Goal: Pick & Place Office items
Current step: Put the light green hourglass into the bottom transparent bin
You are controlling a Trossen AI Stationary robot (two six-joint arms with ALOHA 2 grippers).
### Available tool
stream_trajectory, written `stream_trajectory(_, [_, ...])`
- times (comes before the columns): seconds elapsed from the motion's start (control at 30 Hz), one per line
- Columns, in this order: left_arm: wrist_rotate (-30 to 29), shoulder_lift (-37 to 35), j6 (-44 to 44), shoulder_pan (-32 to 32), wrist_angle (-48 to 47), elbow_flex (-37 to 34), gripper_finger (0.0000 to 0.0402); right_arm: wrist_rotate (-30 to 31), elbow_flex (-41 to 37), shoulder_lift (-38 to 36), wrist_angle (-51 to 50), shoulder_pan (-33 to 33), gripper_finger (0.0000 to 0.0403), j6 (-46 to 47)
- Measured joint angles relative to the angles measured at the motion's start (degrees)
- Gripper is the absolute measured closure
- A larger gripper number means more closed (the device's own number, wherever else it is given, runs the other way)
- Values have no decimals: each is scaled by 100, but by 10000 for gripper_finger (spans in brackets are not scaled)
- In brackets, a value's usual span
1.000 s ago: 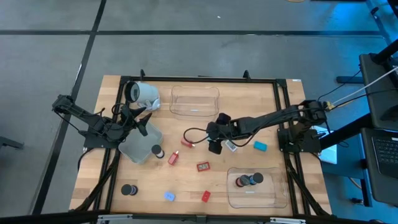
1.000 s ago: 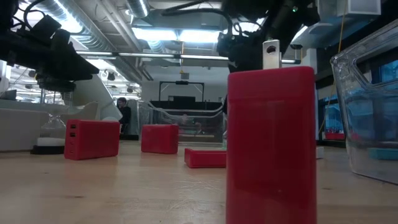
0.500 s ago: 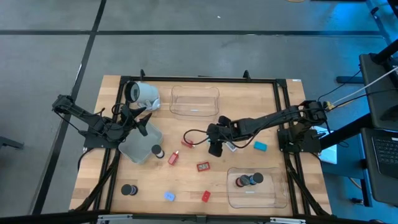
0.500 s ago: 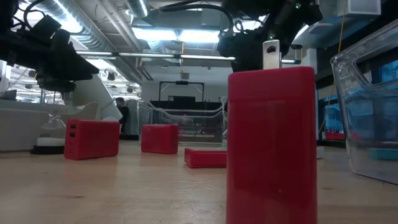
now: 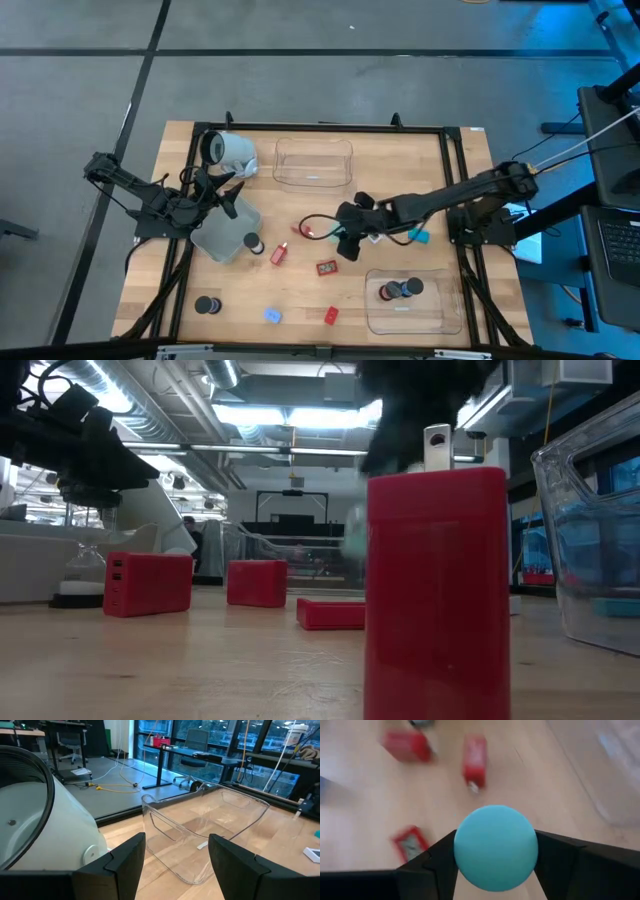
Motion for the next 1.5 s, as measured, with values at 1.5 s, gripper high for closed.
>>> stream_trajectory(1.5, [165, 343, -352, 1, 15, -1, 187, -686, 422, -941, -4405, 4419, 202, 7618])
